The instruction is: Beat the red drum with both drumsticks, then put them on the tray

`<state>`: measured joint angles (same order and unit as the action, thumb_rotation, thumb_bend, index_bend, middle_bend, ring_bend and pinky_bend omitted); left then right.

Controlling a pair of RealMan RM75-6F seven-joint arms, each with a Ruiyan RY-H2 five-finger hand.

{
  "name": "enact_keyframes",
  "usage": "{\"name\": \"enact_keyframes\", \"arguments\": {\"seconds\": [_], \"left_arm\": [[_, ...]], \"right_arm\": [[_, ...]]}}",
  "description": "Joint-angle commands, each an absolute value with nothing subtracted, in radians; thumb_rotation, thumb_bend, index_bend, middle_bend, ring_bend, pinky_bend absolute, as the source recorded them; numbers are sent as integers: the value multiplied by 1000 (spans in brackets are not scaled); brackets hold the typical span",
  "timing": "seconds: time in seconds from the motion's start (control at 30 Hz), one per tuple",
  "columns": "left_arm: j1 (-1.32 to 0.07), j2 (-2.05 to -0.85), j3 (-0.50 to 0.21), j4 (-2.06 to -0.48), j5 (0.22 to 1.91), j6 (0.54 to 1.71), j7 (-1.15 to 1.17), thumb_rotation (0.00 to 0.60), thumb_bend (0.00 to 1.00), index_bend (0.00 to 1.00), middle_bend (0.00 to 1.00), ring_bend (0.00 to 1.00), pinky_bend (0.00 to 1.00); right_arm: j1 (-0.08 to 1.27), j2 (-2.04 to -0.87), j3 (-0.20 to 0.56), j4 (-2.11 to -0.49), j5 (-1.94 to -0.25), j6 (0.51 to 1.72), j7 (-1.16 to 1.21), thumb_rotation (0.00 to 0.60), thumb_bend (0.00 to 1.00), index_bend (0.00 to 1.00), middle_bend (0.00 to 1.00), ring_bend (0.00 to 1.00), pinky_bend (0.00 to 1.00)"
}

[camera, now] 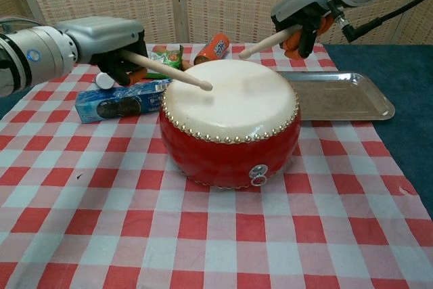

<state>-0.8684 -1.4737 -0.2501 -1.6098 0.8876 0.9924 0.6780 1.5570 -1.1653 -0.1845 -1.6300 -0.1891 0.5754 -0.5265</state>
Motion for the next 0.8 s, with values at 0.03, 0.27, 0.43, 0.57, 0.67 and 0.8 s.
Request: {"name": "enact_keyframes", "arguments": {"seconds": [0.03,0.27,0.43,0.57,0.67,0.8], "left_arm": [[-894,-1508,-218,-1578,835,1024,766,600,807,1000,1000,1000,1000],[-851,-1409,-246,-1699,845,1095,696,600,807,1000,1000,1000,1000],[-873,-1433,-233,-1679,831,1055,687,600,807,1000,1000,1000,1000],[-913,-1518,-194,-1588,797,1026,748,600,807,1000,1000,1000,1000],[-926,-1536,-188,-1561,771,1046,791,600,807,1000,1000,1000,1000],[-897,-1473,-225,-1630,804,1117,738,600,806,1000,1000,1000,1000]], "right_arm": [[1569,-1178,-213,-1628,-183,574,-550,600,812,1000,1000,1000,1000],[1650,-1280,-331,-1586,-65,589,-657,600,815,1000,1000,1000,1000],[1656,-1255,-290,-1619,-75,643,-627,600,815,1000,1000,1000,1000],[1636,-1198,-249,-1670,-127,665,-587,600,815,1000,1000,1000,1000],[1633,-1212,-264,-1660,-128,658,-607,600,815,1000,1000,1000,1000],[1646,-1277,-304,-1608,-78,634,-657,600,815,1000,1000,1000,1000]]}}
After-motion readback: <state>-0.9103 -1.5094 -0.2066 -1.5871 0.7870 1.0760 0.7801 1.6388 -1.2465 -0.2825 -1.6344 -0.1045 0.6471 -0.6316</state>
